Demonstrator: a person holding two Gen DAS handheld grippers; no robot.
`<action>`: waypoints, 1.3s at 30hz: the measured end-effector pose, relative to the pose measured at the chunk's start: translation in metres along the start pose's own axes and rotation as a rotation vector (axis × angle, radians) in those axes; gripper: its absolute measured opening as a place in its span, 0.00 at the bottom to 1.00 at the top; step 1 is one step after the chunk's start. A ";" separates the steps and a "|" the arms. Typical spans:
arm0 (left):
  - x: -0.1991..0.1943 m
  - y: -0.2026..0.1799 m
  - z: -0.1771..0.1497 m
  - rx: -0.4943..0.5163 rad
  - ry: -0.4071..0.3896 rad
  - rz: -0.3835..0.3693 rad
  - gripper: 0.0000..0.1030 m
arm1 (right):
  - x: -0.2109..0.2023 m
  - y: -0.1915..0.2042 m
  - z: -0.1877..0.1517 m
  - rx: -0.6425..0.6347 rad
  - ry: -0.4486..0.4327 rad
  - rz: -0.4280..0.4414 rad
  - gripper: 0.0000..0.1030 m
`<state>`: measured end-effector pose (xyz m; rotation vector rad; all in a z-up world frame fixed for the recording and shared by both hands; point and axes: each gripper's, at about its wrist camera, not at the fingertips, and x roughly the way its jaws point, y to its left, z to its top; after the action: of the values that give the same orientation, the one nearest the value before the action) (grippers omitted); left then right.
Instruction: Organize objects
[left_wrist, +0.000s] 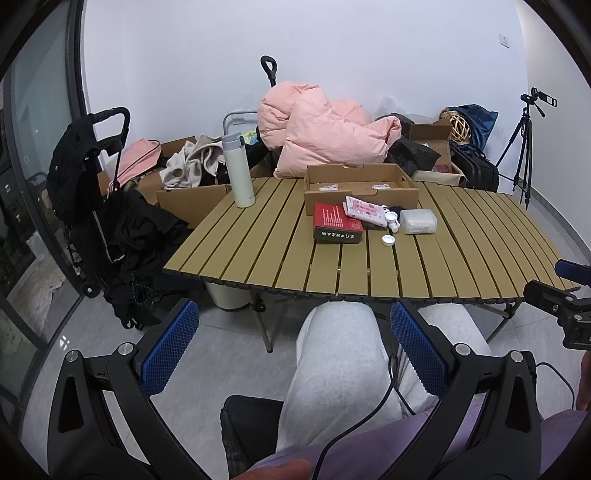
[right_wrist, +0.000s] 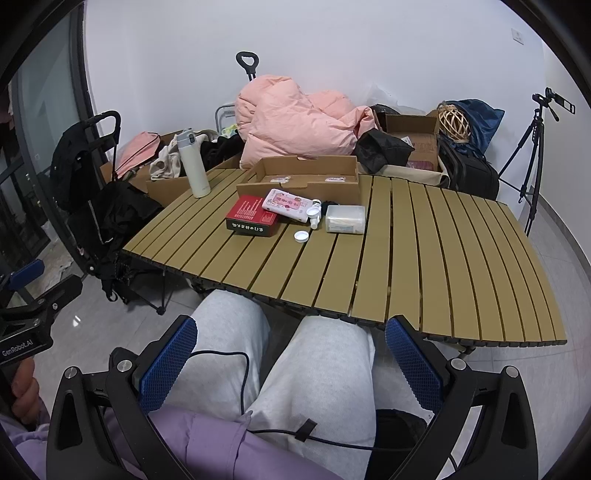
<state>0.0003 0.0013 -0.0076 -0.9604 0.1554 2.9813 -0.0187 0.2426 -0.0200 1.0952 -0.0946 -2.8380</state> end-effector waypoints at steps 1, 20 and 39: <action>0.000 0.000 0.000 0.001 -0.001 0.000 1.00 | 0.000 0.000 0.000 0.000 0.000 -0.001 1.00; 0.024 0.004 0.000 -0.022 0.114 -0.091 1.00 | 0.007 -0.007 -0.001 0.003 -0.024 0.017 1.00; 0.213 -0.033 0.064 0.058 0.212 -0.247 0.80 | 0.189 -0.058 0.052 -0.033 0.111 -0.021 1.00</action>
<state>-0.2086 0.0350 -0.0835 -1.1911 0.1132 2.6357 -0.1967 0.2804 -0.1127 1.2511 -0.0275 -2.7788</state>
